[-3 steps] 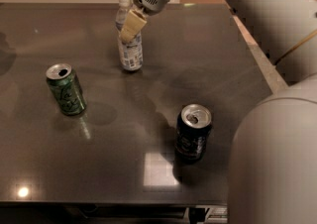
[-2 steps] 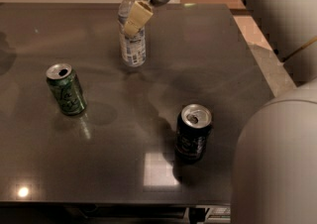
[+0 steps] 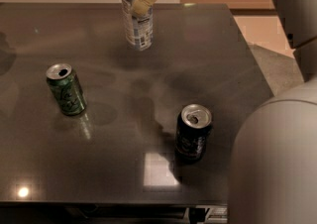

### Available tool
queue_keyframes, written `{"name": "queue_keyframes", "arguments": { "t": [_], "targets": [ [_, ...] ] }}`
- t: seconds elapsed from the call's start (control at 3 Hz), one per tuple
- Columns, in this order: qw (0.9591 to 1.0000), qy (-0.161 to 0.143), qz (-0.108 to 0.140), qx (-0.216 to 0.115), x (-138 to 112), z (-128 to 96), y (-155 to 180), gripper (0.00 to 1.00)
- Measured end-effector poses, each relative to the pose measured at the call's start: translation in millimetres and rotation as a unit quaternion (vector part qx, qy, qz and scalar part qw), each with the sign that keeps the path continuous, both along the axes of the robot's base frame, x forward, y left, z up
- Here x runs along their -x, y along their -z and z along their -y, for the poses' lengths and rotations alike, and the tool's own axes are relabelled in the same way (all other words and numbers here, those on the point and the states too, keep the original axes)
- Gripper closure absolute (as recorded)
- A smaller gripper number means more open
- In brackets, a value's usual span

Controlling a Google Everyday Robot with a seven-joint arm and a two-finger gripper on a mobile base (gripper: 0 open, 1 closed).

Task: Pick blue plastic bottle

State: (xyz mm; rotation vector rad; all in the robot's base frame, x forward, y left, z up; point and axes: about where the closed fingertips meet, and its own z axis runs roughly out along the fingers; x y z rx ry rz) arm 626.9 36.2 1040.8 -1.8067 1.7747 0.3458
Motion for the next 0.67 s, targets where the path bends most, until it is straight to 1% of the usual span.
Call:
{"name": "queue_keyframes", "arguments": {
  "t": [0.33, 0.67],
  "targets": [
    [0.9995, -0.023, 0.020, 0.000, 5.6, 6.3, -16.2, 1.00],
    [0.9994, -0.027, 0.023, 0.000, 5.7, 6.5, -18.4, 1.00]
  ]
}}
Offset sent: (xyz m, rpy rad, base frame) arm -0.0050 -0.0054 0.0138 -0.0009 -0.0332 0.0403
